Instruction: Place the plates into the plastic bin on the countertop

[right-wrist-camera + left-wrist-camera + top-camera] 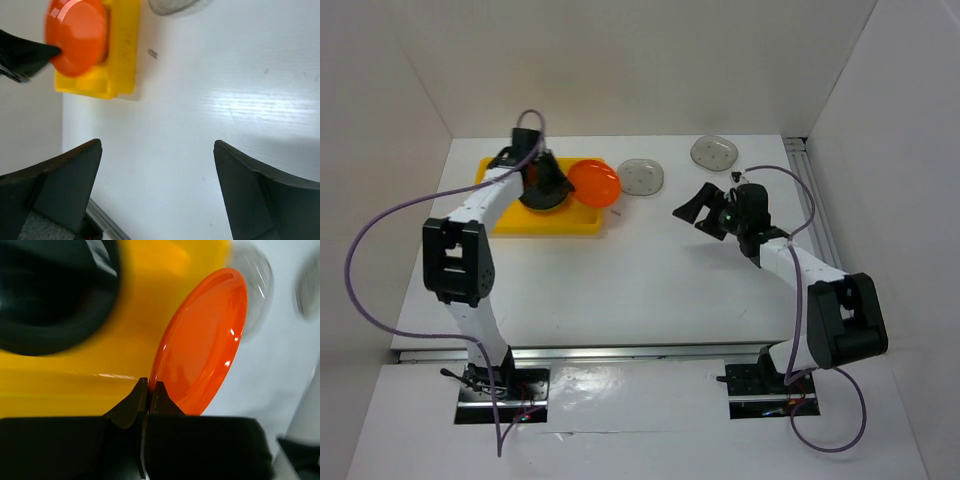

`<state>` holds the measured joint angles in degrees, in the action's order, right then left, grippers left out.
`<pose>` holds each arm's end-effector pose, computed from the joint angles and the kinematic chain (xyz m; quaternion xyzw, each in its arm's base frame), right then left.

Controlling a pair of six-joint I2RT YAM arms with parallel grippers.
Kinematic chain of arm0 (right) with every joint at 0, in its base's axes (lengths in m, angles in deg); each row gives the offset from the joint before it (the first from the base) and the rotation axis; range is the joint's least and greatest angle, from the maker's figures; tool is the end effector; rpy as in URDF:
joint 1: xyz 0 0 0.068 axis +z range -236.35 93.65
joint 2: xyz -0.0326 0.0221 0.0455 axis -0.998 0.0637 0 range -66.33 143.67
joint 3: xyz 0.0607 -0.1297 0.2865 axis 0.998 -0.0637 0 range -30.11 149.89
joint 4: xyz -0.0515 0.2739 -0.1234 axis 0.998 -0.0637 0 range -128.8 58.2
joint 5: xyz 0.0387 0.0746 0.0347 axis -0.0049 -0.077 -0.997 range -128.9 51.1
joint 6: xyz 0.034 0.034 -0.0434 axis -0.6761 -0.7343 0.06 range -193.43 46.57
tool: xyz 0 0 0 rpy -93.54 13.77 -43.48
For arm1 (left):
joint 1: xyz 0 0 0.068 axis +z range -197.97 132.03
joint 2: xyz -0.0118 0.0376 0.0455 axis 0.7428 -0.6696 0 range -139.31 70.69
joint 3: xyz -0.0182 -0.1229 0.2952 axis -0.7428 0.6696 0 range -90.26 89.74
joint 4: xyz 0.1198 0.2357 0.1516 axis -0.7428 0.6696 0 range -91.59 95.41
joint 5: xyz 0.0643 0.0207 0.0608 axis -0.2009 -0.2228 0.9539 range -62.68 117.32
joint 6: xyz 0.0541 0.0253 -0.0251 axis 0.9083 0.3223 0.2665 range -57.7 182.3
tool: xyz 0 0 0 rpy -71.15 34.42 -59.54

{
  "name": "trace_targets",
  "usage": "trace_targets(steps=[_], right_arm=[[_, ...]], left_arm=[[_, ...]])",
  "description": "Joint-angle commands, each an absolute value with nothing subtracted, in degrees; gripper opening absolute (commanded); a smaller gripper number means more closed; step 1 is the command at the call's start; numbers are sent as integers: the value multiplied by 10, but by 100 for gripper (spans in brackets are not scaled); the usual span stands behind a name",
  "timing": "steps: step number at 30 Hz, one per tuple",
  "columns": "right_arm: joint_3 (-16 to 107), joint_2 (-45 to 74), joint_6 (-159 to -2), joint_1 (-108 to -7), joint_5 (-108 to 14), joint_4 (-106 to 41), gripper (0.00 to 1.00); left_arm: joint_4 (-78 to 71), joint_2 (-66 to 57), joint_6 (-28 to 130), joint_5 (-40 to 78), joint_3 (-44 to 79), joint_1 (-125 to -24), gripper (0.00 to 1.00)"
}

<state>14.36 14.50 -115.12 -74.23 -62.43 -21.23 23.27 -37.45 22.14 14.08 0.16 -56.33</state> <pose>0.3363 0.0929 0.2459 0.1069 0.8295 0.3895 0.3858 0.4946 -0.0843 0.2904 -0.2062 0.8900 -0.2579 0.3145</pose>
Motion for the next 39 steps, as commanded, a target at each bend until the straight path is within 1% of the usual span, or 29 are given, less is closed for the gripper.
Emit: trace_targets(steps=[1, 3, 7, 10, 13, 15, 19, 20, 21, 24, 25, 27, 29, 30, 31, 32, 33, 34, 36, 38, 39], right_arm=[[110, 121, -1106, -733, -579, -234, 100], [80, 121, -1099, -733, -572, -224, 100], [55, 141, -1094, -733, -552, -205, 100], [55, 182, -1083, -733, -533, -172, 100], [103, 245, -1072, -747, -551, -163, 100], [128, 302, -1072, -753, -557, -157, 100], [212, 385, -1077, -753, -562, -145, 100], [227, 402, -1083, -753, -570, -145, 100], [244, 432, -1088, -759, -570, -145, 100], [303, 489, -1109, -766, -589, -140, 100], [344, 505, -1109, -766, -609, -148, 100], [396, 554, -1109, -766, -604, -186, 100], [465, 582, -1102, -758, -580, -244, 100], [485, 608, -1095, -751, -568, -263, 97], [504, 621, -1095, -751, -560, -279, 97], [537, 635, -1095, -745, -560, -303, 93], [549, 657, -1089, -740, -560, -309, 90], [560, 668, -1089, -740, -560, -316, 82], [587, 686, -1095, -740, -566, -328, 72], [609, 709, -1102, -733, -566, -340, 69], [618, 716, -1102, -727, -566, -345, 69]], left_arm=[[192, -316, 177, 192, 30, -467, 0], [177, -316, 163, 205, 43, -436, 0], [177, -352, 163, 213, 37, -411, 0], [177, -364, 158, 229, 31, -405, 0], [177, -378, 153, 229, 31, -400, 1], [194, -389, 148, 237, 16, -400, 11], [205, -395, 141, 259, 21, -394, 18], [205, -395, 141, 259, 21, -389, 22], [210, -395, 141, 259, 21, -389, 33], [215, -395, 146, 265, 8, -389, 59], [220, -395, 146, 265, 8, -384, 71], [226, -395, 146, 270, 8, -384, 78], [235, -383, 146, 271, 8, -384, 89], [235, -378, 146, 271, 8, -378, 93], [241, -364, 146, 271, 14, -378, 97], [241, -355, 146, 271, 22, -378, 100], [241, -346, 146, 264, 27, -378, 100], [241, -338, 146, 264, 27, -378, 100], [256, -315, 146, 270, 33, -378, 100], [276, -304, 152, 296, 19, -385, 100], [286, -298, 159, 305, 9, -393, 100]])
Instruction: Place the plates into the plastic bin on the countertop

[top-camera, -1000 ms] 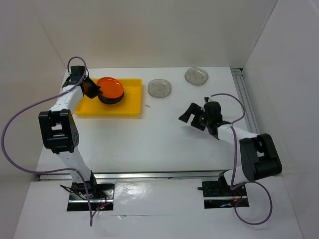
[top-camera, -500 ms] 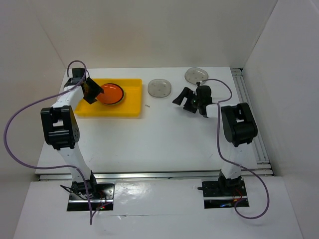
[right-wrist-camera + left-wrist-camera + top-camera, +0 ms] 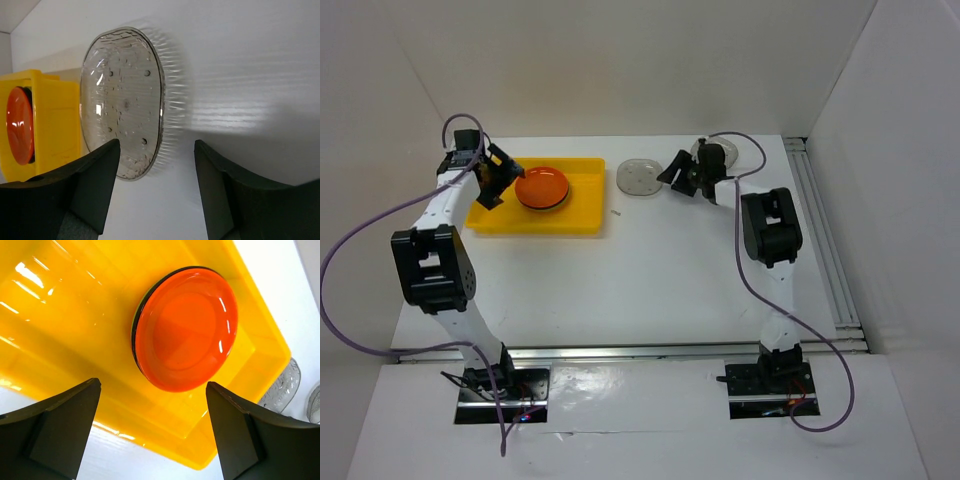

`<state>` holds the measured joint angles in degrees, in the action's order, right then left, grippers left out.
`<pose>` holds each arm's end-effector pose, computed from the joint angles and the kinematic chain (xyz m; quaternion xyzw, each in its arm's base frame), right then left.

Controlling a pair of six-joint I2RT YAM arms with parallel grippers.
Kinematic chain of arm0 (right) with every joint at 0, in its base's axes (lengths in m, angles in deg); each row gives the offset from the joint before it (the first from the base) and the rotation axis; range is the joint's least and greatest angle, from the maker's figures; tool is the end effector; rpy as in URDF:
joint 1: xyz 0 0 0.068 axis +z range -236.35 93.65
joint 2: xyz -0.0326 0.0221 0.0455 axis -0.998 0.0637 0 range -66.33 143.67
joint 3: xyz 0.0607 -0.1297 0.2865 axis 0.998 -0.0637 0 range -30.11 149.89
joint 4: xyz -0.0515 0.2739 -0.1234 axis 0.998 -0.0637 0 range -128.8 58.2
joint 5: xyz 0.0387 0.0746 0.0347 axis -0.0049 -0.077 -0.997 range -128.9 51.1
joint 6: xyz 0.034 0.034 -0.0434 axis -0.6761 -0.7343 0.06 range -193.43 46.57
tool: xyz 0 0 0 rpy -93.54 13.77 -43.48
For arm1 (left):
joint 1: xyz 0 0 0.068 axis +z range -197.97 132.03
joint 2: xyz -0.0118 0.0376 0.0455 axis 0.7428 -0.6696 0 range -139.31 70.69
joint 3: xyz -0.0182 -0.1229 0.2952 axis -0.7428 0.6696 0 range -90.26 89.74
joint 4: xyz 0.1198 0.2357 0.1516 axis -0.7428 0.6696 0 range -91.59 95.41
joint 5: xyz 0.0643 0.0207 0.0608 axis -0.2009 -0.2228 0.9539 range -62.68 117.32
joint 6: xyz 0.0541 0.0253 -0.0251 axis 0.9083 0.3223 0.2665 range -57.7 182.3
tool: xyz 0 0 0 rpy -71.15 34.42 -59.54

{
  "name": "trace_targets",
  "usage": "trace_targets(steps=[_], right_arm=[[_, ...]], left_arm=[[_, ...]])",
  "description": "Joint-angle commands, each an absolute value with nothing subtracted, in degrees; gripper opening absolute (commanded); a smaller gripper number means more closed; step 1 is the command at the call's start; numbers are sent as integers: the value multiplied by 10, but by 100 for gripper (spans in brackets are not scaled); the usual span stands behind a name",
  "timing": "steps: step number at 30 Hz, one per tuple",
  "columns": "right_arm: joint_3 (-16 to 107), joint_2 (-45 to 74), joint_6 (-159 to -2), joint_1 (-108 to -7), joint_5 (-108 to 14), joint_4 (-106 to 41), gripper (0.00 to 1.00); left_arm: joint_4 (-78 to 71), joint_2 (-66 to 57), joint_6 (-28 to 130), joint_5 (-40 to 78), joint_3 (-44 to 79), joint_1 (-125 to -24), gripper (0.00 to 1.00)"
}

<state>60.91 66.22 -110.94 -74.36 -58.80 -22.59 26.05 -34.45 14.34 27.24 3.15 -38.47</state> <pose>0.5753 0.1398 0.1311 0.1094 0.8599 0.3364 0.3681 0.4761 0.0797 0.2899 -0.4458 0.8137 -0.1234 0.3520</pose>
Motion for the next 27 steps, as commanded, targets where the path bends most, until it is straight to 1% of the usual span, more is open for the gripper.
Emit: trace_targets(steps=[1, 2, 5, 6, 7, 9, 10, 11, 14, 15, 16, 17, 18, 19, 20, 21, 22, 23, 24, 25, 27], right_arm=[[627, 732, -1102, -722, -571, -345, 69], [637, 738, -1102, -722, -571, -357, 69], [664, 758, -1102, -710, -566, -372, 58], [681, 764, -1102, -704, -555, -391, 52], [693, 770, -1096, -704, -548, -404, 40], [710, 789, -1096, -698, -536, -426, 24], [721, 789, -1096, -698, -530, -443, 5], [727, 796, -1096, -698, -518, -459, 1], [697, 768, -1096, -698, -495, -465, 0], [675, 716, -1096, -698, -481, -459, 0], [616, 682, -1096, -698, -449, -435, 0], [589, 646, -1096, -698, -427, -430, 0], [562, 571, -1096, -691, -398, -424, 0], [504, 535, -1096, -686, -398, -403, 0], [473, 498, -1096, -686, -398, -389, 0], [419, 430, -1089, -681, -406, -363, 0], [419, 400, -1088, -681, -419, -363, 0], [365, 374, -1088, -681, -443, -327, 0], [337, 322, -1088, -681, -470, -302, 0], [313, 300, -1088, -681, -515, -283, 0], [262, 248, -1098, -681, -546, -234, 0]], left_arm=[[298, -298, 164, 311, 2, -400, 100], [309, -298, 164, 311, -10, -401, 100], [325, -292, 176, 325, -24, -421, 100], [325, -292, 177, 325, -29, -426, 100], [331, -292, 183, 325, -34, -431, 100], [337, -301, 195, 325, -56, -448, 100], [356, -307, 195, 319, -68, -460, 100], [361, -314, 211, 319, -76, -467, 100], [369, -342, 243, 253, -110, -498, 100], [369, -348, 250, 229, -117, -510, 100], [369, -353, 250, 203, -123, -523, 100], [359, -353, 257, 193, -123, -538, 100], [339, -353, 263, 184, -123, -564, 100], [325, -353, 263, 177, -108, -576, 100], [312, -353, 263, 154, -103, -587, 100], [295, -353, 269, 135, -98, -603, 100], [289, -353, 277, 135, -98, -611, 100], [289, -365, 277, 120, -98, -618, 100], [289, -372, 283, 112, -98, -630, 100], [289, -378, 290, 102, -104, -635, 100], [289, -395, 296, 88, -112, -650, 100]])
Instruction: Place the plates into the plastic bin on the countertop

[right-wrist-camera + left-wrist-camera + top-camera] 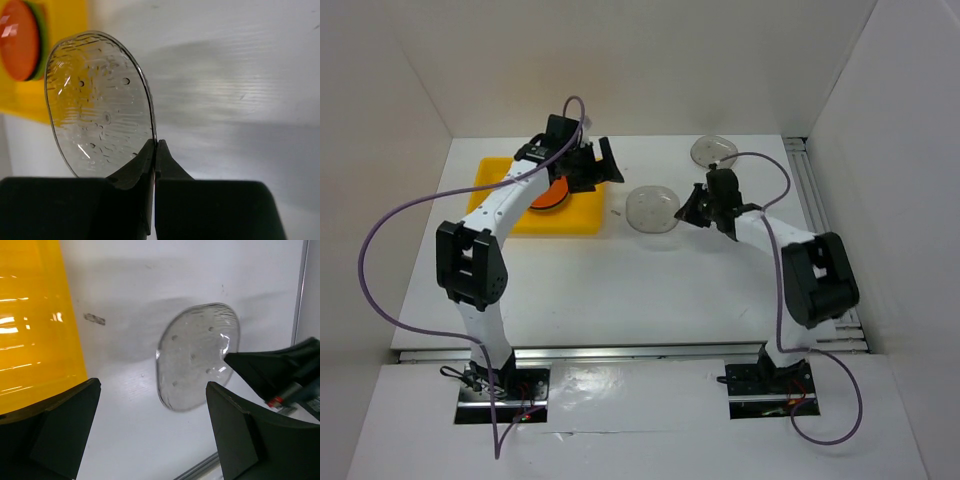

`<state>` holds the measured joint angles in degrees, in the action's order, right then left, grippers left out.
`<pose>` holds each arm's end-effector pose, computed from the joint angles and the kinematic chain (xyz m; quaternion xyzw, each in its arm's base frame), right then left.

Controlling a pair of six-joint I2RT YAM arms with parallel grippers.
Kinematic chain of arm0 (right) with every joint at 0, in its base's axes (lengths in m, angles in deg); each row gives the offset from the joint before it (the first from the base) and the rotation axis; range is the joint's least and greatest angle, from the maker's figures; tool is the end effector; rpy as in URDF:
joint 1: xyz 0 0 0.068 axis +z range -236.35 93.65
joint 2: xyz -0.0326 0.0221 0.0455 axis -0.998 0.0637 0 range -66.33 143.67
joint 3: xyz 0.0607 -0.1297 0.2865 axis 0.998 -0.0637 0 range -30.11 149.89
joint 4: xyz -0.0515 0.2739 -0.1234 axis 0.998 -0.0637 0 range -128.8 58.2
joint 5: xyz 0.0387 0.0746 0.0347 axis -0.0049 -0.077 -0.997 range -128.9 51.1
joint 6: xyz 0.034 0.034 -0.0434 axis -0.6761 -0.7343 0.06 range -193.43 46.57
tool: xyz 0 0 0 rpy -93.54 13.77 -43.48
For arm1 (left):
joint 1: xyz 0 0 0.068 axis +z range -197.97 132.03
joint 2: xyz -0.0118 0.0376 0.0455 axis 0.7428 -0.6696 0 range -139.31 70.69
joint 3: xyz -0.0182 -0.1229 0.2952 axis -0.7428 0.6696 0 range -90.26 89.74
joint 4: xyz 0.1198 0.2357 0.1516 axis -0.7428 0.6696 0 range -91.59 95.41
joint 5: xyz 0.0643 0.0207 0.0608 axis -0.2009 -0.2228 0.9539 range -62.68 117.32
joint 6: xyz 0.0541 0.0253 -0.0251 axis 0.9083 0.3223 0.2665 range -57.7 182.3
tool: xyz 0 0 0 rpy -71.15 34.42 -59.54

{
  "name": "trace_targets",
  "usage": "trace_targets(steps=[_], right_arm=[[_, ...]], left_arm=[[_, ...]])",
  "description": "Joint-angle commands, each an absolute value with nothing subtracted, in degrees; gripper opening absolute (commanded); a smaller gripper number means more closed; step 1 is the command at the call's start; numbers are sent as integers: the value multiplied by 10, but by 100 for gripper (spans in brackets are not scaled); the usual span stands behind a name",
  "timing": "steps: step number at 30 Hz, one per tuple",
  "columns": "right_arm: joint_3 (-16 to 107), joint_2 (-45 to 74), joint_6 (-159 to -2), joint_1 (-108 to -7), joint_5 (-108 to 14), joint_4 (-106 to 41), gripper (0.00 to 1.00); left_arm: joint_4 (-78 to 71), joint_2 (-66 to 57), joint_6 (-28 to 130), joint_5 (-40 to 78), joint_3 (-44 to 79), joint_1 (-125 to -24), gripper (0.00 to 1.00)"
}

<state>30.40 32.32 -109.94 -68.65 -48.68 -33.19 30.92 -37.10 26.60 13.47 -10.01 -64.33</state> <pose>0.4055 0.1385 0.2116 0.1115 0.8951 0.2622 0.3430 0.4816 -0.1539 0.3501 -0.1018 0.8974 -0.2806 0.3250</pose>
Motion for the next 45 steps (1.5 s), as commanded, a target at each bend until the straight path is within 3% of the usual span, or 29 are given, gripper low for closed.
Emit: trace_targets(steps=[1, 5, 8, 11, 13, 14, 15, 16, 18, 19, 25, 27, 36, 43, 45], right_arm=[[248, 233, -1103, -681, -557, -221, 0], [231, 208, -1114, -696, -607, -194, 0], [237, 208, -1132, -703, -653, -171, 0], [245, 219, -1146, -703, -665, -151, 0], [251, 225, -1146, -697, -665, -146, 0], [251, 230, -1146, -697, -665, -146, 0], [251, 231, -1146, -697, -660, -146, 4], [256, 231, -1146, -697, -660, -151, 16], [266, 236, -1125, -697, -614, -173, 76], [281, 236, -1114, -697, -590, -218, 100], [307, 236, -1052, -742, -374, -388, 100], [307, 259, -1040, -775, -356, -408, 100], [301, 358, -1066, -894, -401, -315, 100], [378, 495, -1076, -921, -433, -286, 100], [419, 522, -1076, -927, -433, -291, 100]], left_arm=[[294, -395, 304, 88, -112, -650, 100], [306, -407, 311, 94, -117, -669, 97], [306, -414, 318, 94, -122, -684, 89], [306, -425, 318, 94, -122, -690, 74], [306, -425, 318, 101, -122, -690, 50], [311, -425, 313, 101, -122, -690, 18], [311, -425, 313, 110, -127, -690, 5], [318, -425, 313, 131, -134, -690, 0], [329, -425, 299, 165, -134, -684, 0], [329, -416, 291, 194, -134, -677, 0], [301, -348, 192, 276, -48, -552, 0], [279, -330, 171, 291, -20, -507, 0], [204, -314, 144, 303, 44, -392, 0], [191, -366, 144, 285, 14, -372, 0], [198, -380, 144, 277, 8, -372, 17]])
